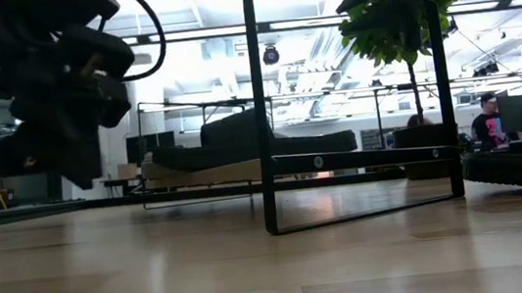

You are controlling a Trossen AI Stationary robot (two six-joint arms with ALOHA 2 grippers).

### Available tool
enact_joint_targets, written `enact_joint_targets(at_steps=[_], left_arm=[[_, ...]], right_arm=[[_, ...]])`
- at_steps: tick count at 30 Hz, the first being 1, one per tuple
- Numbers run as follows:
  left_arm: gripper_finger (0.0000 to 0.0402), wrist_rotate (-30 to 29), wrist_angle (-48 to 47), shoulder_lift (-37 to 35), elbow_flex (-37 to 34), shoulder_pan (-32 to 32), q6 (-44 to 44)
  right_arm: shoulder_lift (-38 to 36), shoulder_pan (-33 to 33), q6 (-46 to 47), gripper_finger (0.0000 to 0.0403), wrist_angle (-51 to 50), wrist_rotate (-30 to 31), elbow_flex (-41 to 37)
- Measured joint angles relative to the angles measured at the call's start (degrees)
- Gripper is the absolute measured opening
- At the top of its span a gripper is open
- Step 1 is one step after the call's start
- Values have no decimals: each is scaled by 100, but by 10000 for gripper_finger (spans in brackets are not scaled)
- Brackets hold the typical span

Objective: Pick and place slides into the shelf
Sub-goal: Put the black slipper on the shelf

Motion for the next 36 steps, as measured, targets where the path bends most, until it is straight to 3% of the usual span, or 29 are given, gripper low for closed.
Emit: enact_joint_targets(at_steps=[6, 13, 22, 30, 36], left_arm=[[67, 577, -53, 0, 0, -4, 11], [67, 523, -17, 0, 0, -4, -31], [67, 323, 20, 0, 0, -4, -34], [67, 301, 587, 0, 0, -2, -52], [67, 298, 1028, -2, 0, -2, -26]], right_arm=[[-803, 0, 81, 119, -1456, -216, 0], [-1539, 246, 1039, 119, -3591, -890, 0], [-1690, 1127, 2568, 119, -4277, -1408, 0], [-1803, 2350, 4555, 119, -4399, -151, 0], [-1900, 3587, 6037, 119, -4449, 1462, 0]])
